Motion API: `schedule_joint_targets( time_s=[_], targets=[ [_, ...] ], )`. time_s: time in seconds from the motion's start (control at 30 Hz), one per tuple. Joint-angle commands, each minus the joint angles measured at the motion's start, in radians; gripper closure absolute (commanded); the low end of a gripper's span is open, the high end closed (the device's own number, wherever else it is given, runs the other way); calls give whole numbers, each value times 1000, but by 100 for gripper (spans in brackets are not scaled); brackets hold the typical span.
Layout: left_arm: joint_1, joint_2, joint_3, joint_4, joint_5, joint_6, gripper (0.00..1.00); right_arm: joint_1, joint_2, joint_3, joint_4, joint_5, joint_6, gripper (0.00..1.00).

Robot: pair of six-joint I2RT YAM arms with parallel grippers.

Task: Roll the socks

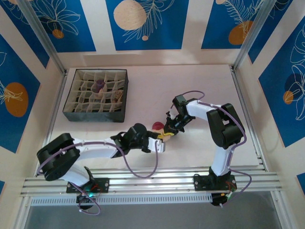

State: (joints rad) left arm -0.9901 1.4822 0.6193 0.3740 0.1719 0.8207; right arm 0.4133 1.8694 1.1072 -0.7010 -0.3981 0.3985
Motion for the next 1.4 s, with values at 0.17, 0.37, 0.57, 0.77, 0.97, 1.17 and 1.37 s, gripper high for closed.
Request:
schedule_joint_targets(
  time_s=[0.17, 0.37, 0.57, 0.77, 0.97, 1.17, 1.37],
  targets=[
    [5, 152, 90, -38, -102, 4, 54, 8, 33, -16, -87, 123, -18, 98],
    [5, 250, 107, 20, -227, 39, 52, 6, 33, -10, -94, 110, -19, 98],
    [14, 350, 117, 47, -333, 9, 52, 5, 33, -13, -103, 94, -29, 98],
    [81, 372, 166, -130, -135, -121, 71, 6, -35, -58, -48, 28, -34, 76],
    [189, 383, 259, -387, 377, -224, 93, -1, -225, -110, 36, 27, -8, 46],
    [233, 421, 361, -573, 611, -257, 100, -20, -403, -165, 106, 74, 10, 42],
    [260, 467, 441, -648, 714, -310, 100, -35, -401, -225, 167, 45, 25, 40]
  ],
)
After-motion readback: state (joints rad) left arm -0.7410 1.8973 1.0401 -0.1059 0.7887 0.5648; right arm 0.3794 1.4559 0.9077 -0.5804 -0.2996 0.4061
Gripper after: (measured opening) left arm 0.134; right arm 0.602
